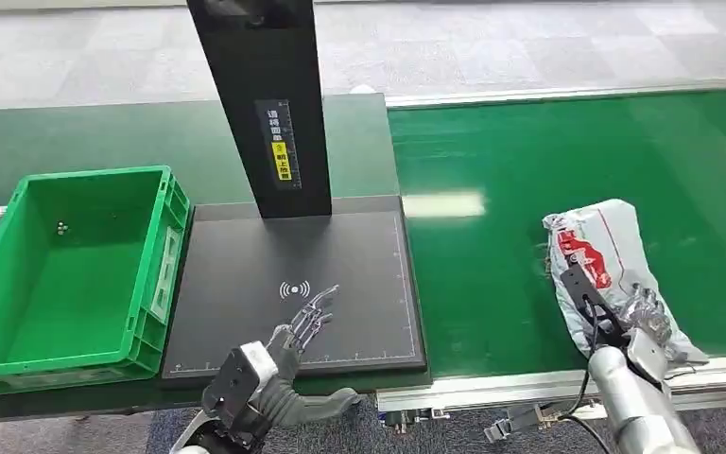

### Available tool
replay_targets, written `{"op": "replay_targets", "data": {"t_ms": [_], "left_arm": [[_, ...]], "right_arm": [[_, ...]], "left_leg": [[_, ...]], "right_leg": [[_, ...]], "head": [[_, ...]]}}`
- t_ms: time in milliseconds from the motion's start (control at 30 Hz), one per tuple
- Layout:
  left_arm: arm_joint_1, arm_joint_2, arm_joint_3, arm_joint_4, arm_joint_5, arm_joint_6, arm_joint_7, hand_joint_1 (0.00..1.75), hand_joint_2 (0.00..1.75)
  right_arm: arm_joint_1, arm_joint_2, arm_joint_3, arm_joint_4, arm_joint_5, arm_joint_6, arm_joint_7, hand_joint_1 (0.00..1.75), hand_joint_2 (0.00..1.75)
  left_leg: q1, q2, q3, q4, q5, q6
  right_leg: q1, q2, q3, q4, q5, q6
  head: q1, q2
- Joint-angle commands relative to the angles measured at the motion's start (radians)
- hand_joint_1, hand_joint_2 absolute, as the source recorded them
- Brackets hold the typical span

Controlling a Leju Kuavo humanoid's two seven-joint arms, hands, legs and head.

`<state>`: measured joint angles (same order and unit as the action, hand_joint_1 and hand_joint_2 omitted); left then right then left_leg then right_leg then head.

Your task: Moved the parcel from conveyor to table for the left to box.

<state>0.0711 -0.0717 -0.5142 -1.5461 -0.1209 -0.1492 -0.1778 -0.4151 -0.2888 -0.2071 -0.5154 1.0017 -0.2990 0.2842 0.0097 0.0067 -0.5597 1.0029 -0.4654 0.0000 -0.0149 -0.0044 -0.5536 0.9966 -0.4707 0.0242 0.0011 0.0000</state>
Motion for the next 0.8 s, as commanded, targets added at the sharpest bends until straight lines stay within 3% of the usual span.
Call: {"op": "replay_targets", "data": {"t_ms": [33, 100, 133, 167, 233, 267, 300, 367, 400, 433, 467, 500, 567, 600, 633, 800], "left_arm": [[0.014, 0.04, 0.008, -0.006, -0.004, -0.006, 0.004, 0.0, 1.75], [0.016, 0.04, 0.007, -0.009, -0.004, -0.007, 0.004, 0.0, 1.75], [0.018, 0.04, 0.007, -0.014, -0.005, -0.006, 0.004, 0.0, 1.75], [0.017, 0.041, 0.007, -0.014, -0.006, -0.007, 0.005, 0.0, 1.75], [0.015, 0.04, 0.008, -0.014, -0.006, -0.007, 0.004, 0.0, 1.75], [0.016, 0.039, 0.009, -0.014, -0.006, -0.007, 0.004, 0.0, 1.75], [0.016, 0.039, 0.009, -0.014, -0.006, -0.007, 0.004, 0.0, 1.75], [0.012, 0.038, 0.009, -0.013, -0.005, -0.009, 0.006, 0.0, 1.75], [0.012, 0.038, 0.009, -0.013, -0.005, -0.009, 0.006, 0.0, 1.75], [0.01, 0.036, 0.01, -0.012, -0.005, -0.011, 0.006, 0.0, 1.75], [0.009, 0.035, 0.011, -0.012, -0.004, -0.012, 0.006, 0.0, 1.75], [0.008, 0.035, 0.011, -0.012, -0.004, -0.013, 0.006, 0.0, 1.75], [0.007, 0.037, 0.012, -0.013, -0.004, -0.014, 0.006, 0.0, 1.75], [0.007, 0.037, 0.012, -0.013, -0.004, -0.014, 0.006, 0.0, 1.75], [0.01, 0.038, 0.012, -0.016, -0.006, -0.013, 0.006, 0.0, 1.75], [0.018, 0.04, 0.009, -0.021, -0.011, -0.01, 0.005, 0.0, 1.75]], "right_arm": [[0.011, 0.061, 0.031, 0.038, -0.014, 0.118, 0.01, 0.0, 1.75], [0.013, 0.063, 0.027, 0.033, -0.023, 0.124, 0.001, 0.0, 1.75], [0.013, 0.063, 0.024, 0.028, -0.03, 0.127, -0.004, 0.31, 1.75], [0.016, 0.062, 0.024, 0.022, -0.036, 0.128, -0.011, 1.26, 1.75], [0.019, 0.061, 0.023, 0.013, -0.04, 0.118, -0.019, 1.31, 1.75], [0.019, 0.061, 0.024, 0.012, -0.041, 0.118, -0.019, 0.94, 1.75], [0.019, 0.061, 0.024, 0.012, -0.041, 0.118, -0.019, 0.73, 1.75], [0.019, 0.059, 0.025, 0.01, -0.042, 0.121, -0.021, 0.68, 1.75], [0.019, 0.059, 0.025, 0.01, -0.042, 0.121, -0.021, 0.75, 1.75], [0.025, 0.058, 0.024, -0.001, -0.051, 0.126, -0.026, 1.1, 1.75], [0.027, 0.058, 0.024, -0.007, -0.055, 0.127, -0.029, 1.26, 1.75], [0.028, 0.057, 0.024, -0.008, -0.057, 0.128, -0.029, 1.26, 1.75], [0.029, 0.058, 0.022, -0.015, -0.065, 0.13, -0.036, 1.48, 1.75], [0.029, 0.058, 0.022, -0.015, -0.065, 0.13, -0.036, 1.48, 1.75], [0.029, 0.06, 0.021, -0.019, -0.069, 0.125, -0.042, 1.71, 1.75], [0.033, 0.072, 0.001, -0.037, -0.115, 0.091, -0.093, 1.75, 1.75]], "left_leg": [[0.001, 0.0, 0.003, -0.004, 0.001, 0.0], [0.001, 0.001, 0.004, -0.002, 0.0, -0.001], [0.001, 0.001, 0.004, -0.003, 0.001, -0.001], [0.001, 0.001, 0.004, -0.002, 0.0, -0.001], [0.0, 0.0, 0.005, -0.004, 0.002, -0.001], [0.001, 0.001, 0.004, -0.002, 0.001, -0.001], [0.0, 0.0, 0.005, -0.003, 0.001, -0.001], [0.0, 0.0, 0.005, -0.005, 0.003, 0.0], [0.0, 0.0, 0.006, -0.002, 0.001, 0.0], [0.001, 0.0, 0.006, -0.002, 0.002, 0.0], [0.001, 0.0, 0.006, -0.001, 0.001, 0.0], [0.001, 0.0, 0.006, -0.002, 0.002, 0.0], [0.001, -0.001, 0.006, -0.003, 0.002, 0.0], [0.001, 0.0, 0.007, -0.001, 0.001, 0.0], [0.001, -0.001, 0.007, -0.003, 0.002, 0.0], [0.001, 0.0, 0.008, -0.001, 0.001, -0.001]], "right_leg": [[0.001, 0.001, 0.003, -0.003, 0.001, -0.002], [0.001, 0.002, 0.003, -0.002, 0.001, -0.002], [0.001, 0.002, 0.004, -0.003, 0.001, -0.002], [0.002, 0.001, 0.004, -0.002, 0.001, -0.001], [0.002, 0.001, 0.004, -0.003, 0.002, -0.002], [0.002, 0.001, 0.004, -0.002, 0.001, -0.002], [0.002, 0.001, 0.005, -0.003, 0.001, -0.002], [0.002, 0.002, 0.005, -0.004, 0.003, -0.002], [0.002, 0.001, 0.006, -0.002, 0.001, -0.001], [0.001, 0.001, 0.006, -0.002, 0.002, -0.001], [0.002, 0.001, 0.007, -0.002, 0.001, -0.001], [0.002, 0.001, 0.006, -0.002, 0.002, -0.001], [0.001, 0.0, 0.007, -0.003, 0.002, -0.002], [0.002, 0.0, 0.008, -0.002, 0.001, -0.001], [0.001, 0.0, 0.008, -0.003, 0.002, -0.002], [0.002, 0.001, 0.008, -0.002, 0.001, -0.002]], "head": [[0.0, 0.0], [0.0, 0.0], [0.0, 0.0], [0.0, 0.0], [0.0, 0.0], [0.0, 0.0], [0.0, 0.0], [0.0, 0.0], [0.0, 0.0], [0.0, 0.0], [0.0, 0.0], [0.0, 0.0], [0.0, 0.0], [0.0, 0.0], [0.0, 0.0], [0.0, 0.0]]}}
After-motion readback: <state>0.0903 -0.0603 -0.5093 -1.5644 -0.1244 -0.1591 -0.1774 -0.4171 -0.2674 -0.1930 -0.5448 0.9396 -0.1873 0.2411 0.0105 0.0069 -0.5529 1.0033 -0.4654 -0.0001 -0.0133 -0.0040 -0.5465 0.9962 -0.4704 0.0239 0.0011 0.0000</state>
